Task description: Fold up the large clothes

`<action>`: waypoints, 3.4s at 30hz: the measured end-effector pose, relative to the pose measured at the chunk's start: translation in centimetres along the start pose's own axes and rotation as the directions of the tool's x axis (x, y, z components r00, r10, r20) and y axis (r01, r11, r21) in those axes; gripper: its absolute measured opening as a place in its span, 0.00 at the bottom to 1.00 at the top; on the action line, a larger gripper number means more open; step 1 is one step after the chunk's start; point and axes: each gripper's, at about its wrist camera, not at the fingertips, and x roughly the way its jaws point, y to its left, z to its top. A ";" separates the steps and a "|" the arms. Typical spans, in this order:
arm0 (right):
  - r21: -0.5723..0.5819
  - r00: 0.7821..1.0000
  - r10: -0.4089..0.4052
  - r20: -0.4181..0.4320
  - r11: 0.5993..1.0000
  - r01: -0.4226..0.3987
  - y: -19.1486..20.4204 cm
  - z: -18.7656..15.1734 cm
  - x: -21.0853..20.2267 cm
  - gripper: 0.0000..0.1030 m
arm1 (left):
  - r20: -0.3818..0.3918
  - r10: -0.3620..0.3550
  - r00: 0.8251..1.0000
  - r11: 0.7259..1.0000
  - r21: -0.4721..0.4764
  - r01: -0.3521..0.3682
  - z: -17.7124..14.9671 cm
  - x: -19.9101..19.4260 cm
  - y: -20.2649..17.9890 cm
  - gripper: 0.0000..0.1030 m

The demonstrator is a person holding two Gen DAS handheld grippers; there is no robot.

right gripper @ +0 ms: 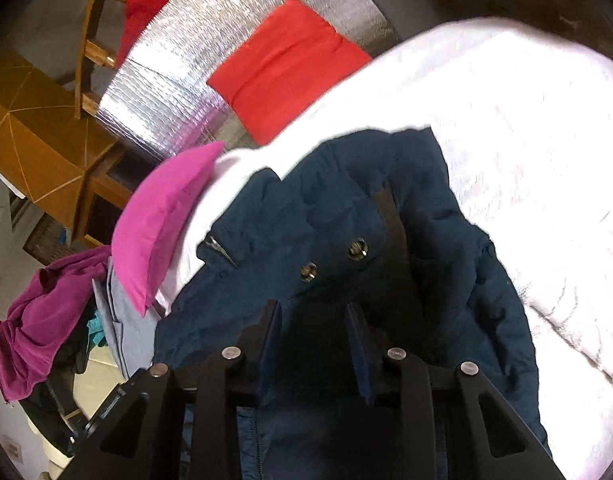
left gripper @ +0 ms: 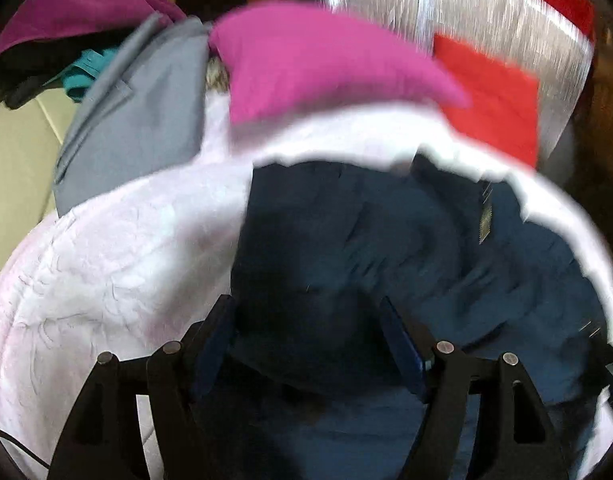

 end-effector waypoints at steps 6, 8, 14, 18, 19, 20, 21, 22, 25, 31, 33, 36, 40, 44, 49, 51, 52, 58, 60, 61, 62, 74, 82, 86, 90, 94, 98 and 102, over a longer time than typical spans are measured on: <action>0.029 0.995 -0.008 -0.102 1.000 0.011 -1.6 0.5 1.6 0.19 | -0.022 0.049 0.999 0.995 0.083 -0.047 -0.6 0.4 -0.8 0.75; -0.015 0.996 0.031 -0.081 0.999 -0.033 -0.3 0.5 0.6 0.21 | 0.004 0.029 1.000 0.998 0.060 -0.029 -0.4 -0.8 -0.6 0.75; -0.149 0.980 -0.008 -0.197 0.989 -0.022 2.8 -1.8 3.8 0.22 | 0.004 -0.007 1.000 0.989 0.149 0.006 -1.1 -1.2 -2.5 0.76; -0.180 0.975 -0.037 -0.219 0.984 -0.003 3.1 -2.2 3.7 0.22 | -0.024 0.018 1.000 0.983 0.183 -0.013 -1.9 -0.1 -2.9 0.76; -0.172 0.975 -0.024 -0.221 0.985 -0.015 3.1 -2.1 2.9 0.24 | -0.023 0.017 1.000 0.983 0.184 -0.013 -1.8 -0.6 -2.8 0.76; -0.167 0.977 -0.004 -0.211 0.985 -0.032 3.0 -2.0 1.9 0.28 | -0.010 0.011 1.000 0.984 0.178 -0.009 -1.7 -1.5 -2.6 0.76; -0.173 0.982 0.007 -0.188 0.984 -0.040 3.0 -1.7 0.6 0.38 | 0.003 0.011 1.000 0.985 0.174 -0.012 -1.8 -2.2 -2.3 0.76; -0.183 0.986 0.005 -0.164 0.982 -0.036 2.9 -1.5 -0.6 0.50 | 0.021 0.028 0.999 0.983 0.181 -0.031 -2.2 -3.3 -2.1 0.76; -0.184 0.993 0.020 -0.114 0.982 -0.041 1.8 -1.3 -3.7 0.58 | 0.078 0.076 0.994 0.971 0.222 -0.091 -3.6 -6.0 -2.0 0.76; -0.202 0.995 0.005 -0.101 0.979 -0.026 -0.3 -2.0 -8.4 0.58 | 0.134 0.082 0.988 0.955 0.274 -0.117 -6.9 -10.3 -1.2 0.76; -0.203 0.995 0.003 -0.100 0.979 -0.023 -1.3 -2.8 -10.0 0.58 | 0.136 0.081 0.987 0.953 0.279 -0.116 -7.8 -11.2 -1.0 0.76; -0.205 0.995 -0.005 -0.103 0.979 -0.017 -3.2 -4.4 -12.5 0.58 | 0.114 0.094 0.989 0.952 0.282 -0.123 -10.1 -12.4 0.2 0.76; -0.184 0.991 0.000 -0.133 0.983 -0.025 -6.7 -6.8 -15.0 0.58 | 0.012 0.037 0.999 0.975 0.219 -0.038 -13.0 -13.6 3.4 0.76; -0.189 0.985 -0.004 -0.172 0.982 -0.029 -9.1 -8.5 -16.5 0.58 | -0.052 0.049 0.997 0.983 0.181 -0.039 -16.1 -14.0 6.4 0.76; -0.171 0.981 0.042 -0.187 0.982 -0.074 -10.4 -9.0 -17.4 0.58 | -0.103 0.009 0.995 0.995 0.095 0.001 -17.3 -14.6 8.4 0.76; -0.162 0.979 0.056 -0.195 0.983 -0.089 -10.5 -9.2 -17.6 0.58 | -0.109 0.003 0.994 0.996 0.090 0.006 -17.7 -14.9 8.5 0.76; -0.159 0.978 0.063 -0.201 0.983 -0.096 -10.6 -9.3 -17.6 0.58 | -0.121 -0.001 0.993 0.996 0.087 0.011 -17.9 -15.0 8.5 0.76; -0.147 0.965 0.049 -0.257 0.985 -0.090 -11.4 -9.9 -16.5 0.58 | -0.213 -0.002 0.977 0.999 0.043 0.011 -19.4 -14.5 9.7 0.76; -0.134 0.959 0.026 -0.281 0.989 -0.066 -12.0 -10.0 -15.6 0.58 | -0.244 -0.008 0.970 1.000 0.008 0.011 -19.7 -14.1 10.4 0.76; -0.127 0.956 0.011 -0.294 0.991 -0.051 -12.3 -10.2 -15.2 0.58 | -0.261 -0.020 0.965 1.000 -0.010 0.018 -19.8 -13.9 10.6 0.76; -0.122 0.951 0.002 -0.311 0.992 -0.042 -12.6 -10.4 -14.8 0.58 | -0.283 -0.028 0.959 0.999 -0.031 0.020 -19.9 -13.5 10.9 0.76; -0.202 0.898 0.119 -0.422 0.954 -0.222 -10.6 -13.5 -14.6 0.51 | -0.332 -0.194 0.923 0.980 -0.116 0.164 -19.9 -11.8 11.5 0.43; -0.246 0.879 0.036 -0.475 0.954 -0.172 -10.7 -15.0 -13.3 0.47 | -0.398 -0.192 0.897 0.981 -0.105 0.164 -19.8 -10.1 11.2 0.63; -0.286 0.890 0.127 -0.438 0.919 -0.272 -8.8 -15.0 -14.9 0.35 | -0.361 -0.225 0.905 0.973 -0.034 0.228 -19.6 -11.1 9.7 0.41; -0.231 0.876 0.071 -0.477 0.951 -0.203 -10.5 -15.0 -13.4 0.37 | -0.371 -0.237 0.898 0.971 -0.047 0.236 -19.5 -10.8 9.6 0.42; -0.253 0.866 0.029 -0.500 0.951 -0.178 -10.9 -15.8 -12.9 0.44 | -0.398 -0.266 0.878 0.962 -0.053 0.267 -19.4 -9.6 9.7 0.60; -0.282 0.865 0.037 -0.501 0.938 -0.203 -10.4 -16.7 -13.5 0.46 | -0.382 -0.269 0.884 0.957 -0.006 0.289 -19.4 -10.2 8.3 0.40; -0.326 0.897 0.076 -0.436 0.916 -0.236 -9.3 -16.6 -15.0 0.23 | -0.334 -0.318 0.888 0.943 -0.018 0.331 -18.8 -11.1 8.0 0.20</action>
